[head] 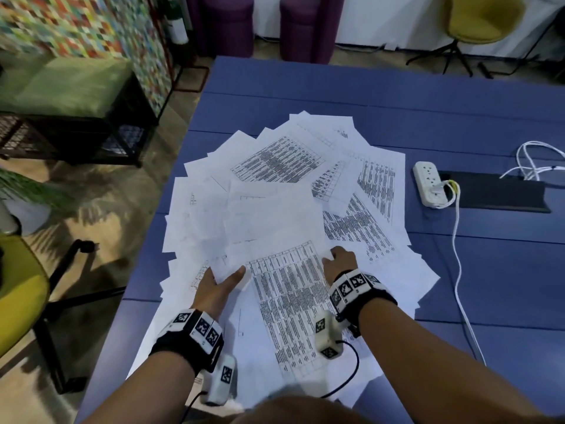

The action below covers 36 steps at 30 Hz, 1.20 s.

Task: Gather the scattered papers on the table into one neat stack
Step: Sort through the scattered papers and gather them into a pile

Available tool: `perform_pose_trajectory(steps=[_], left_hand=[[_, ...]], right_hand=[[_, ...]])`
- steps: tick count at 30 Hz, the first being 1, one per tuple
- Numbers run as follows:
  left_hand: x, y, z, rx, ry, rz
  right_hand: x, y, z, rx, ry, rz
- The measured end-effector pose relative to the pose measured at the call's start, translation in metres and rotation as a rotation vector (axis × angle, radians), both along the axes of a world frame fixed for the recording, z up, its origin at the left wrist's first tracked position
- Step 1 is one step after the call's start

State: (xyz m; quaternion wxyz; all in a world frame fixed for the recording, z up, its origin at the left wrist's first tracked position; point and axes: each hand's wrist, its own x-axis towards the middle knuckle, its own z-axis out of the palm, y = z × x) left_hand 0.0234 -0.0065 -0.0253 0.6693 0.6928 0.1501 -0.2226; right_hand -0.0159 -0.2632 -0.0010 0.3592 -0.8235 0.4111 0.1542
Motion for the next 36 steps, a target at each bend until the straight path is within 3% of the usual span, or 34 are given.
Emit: perform_pose_trajectory(steps=[6, 9, 13, 17, 19, 23, 27, 31, 35, 36], left_hand=[[0.000, 0.001, -0.008, 0.199, -0.109, -0.144], [0.004, 0.010, -0.012, 0.237, -0.160, -0.104], [0.008, 0.012, -0.015, 0.170, -0.052, 0.051], [0.007, 0.008, -0.018, 0.026, 0.026, 0.064], [0.013, 0.011, -0.023, 0.060, -0.008, 0.039], [0.024, 0.028, -0.028, 0.118, -0.069, 0.020], [0.025, 0.037, -0.022, 0.070, 0.008, 0.091], [0.027, 0.042, -0.032, 0.017, 0.018, 0.117], [0.036, 0.060, -0.078, 0.084, 0.046, 0.111], [0.035, 0.052, -0.061, 0.102, 0.057, 0.094]], right_hand=[[-0.008, 0.004, -0.003, 0.068, -0.099, -0.092], [-0.017, -0.004, 0.001, -0.015, -0.076, -0.108], [-0.029, 0.014, 0.002, -0.068, 0.009, 0.130], [-0.031, 0.030, -0.006, 0.018, -0.037, 0.116], [-0.028, 0.027, -0.004, 0.097, -0.050, 0.133], [-0.018, -0.009, 0.001, -0.035, -0.113, 0.075], [-0.011, -0.065, 0.003, -0.319, 0.006, -0.073], [-0.011, -0.114, -0.006, -0.360, 0.088, -0.142], [-0.007, -0.137, -0.011, -0.421, 0.189, -0.075], [-0.004, -0.141, -0.013, -0.378, 0.187, -0.092]])
